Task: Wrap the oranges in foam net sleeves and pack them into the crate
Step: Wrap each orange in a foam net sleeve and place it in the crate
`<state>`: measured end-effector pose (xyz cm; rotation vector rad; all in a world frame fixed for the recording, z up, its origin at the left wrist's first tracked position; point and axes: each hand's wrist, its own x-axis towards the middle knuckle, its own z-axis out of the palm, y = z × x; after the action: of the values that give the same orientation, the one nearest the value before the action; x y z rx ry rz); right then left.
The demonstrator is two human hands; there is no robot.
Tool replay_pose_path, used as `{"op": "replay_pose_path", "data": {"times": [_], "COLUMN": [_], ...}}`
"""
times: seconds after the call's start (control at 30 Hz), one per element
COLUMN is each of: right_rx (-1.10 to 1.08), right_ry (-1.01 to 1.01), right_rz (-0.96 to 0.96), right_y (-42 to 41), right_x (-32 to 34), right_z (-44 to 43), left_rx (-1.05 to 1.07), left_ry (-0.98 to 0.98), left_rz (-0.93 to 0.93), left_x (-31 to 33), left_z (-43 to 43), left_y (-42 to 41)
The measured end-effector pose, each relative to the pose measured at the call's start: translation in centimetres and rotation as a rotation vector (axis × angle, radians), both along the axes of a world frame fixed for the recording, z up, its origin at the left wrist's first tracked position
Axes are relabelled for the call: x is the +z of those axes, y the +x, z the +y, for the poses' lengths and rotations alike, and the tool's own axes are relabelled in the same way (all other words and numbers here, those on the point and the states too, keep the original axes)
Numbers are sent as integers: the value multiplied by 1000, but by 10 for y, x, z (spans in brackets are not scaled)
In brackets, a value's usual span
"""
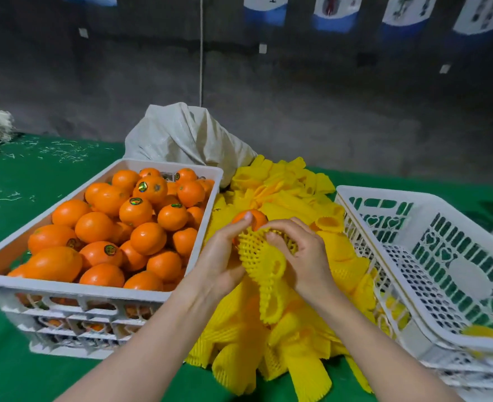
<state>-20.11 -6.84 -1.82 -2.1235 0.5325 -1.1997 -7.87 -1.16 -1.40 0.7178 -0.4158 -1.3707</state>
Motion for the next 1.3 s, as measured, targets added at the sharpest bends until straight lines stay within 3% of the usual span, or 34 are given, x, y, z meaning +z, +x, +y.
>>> {"op": "replay_pose_path", "data": {"times": [0.23, 0.37, 0.57, 0.73, 0.83, 0.9, 1.0, 1.1, 1.3], "right_rx": [-166, -144, 127, 93, 15, -26, 1, -23, -43], "right_ry": [-121, -24, 408, 494, 486, 422, 432, 557, 910], "right_rz": [-92, -65, -118, -119, -113, -103, -106, -28, -222], "right_y": [-13, -17, -19, -16, -19, -22, -27, -30, -26], "right_x": [-11, -13, -3, -8, -12, -11, -5, 2, 10], "right_z": [-1, -6, -23, -28, -28, -27, -30, -32, -32], "left_rx": [41, -2, 231, 80, 52, 103, 170, 103, 33], "left_ry": [-26, 14, 101, -27, -69, -68, -15, -22, 68], "left_rz": [31, 243, -27, -54, -314, -390, -407, -346, -287], "left_x": [-1, 2, -7, -3, -12, -16, -17, -18, -18], "left_z": [-11, -11, -20, -13, -10, -10, -9, -9, -12], "left_y": [-29, -38, -42, -46, -44, -42, -37, -28, -30]}}
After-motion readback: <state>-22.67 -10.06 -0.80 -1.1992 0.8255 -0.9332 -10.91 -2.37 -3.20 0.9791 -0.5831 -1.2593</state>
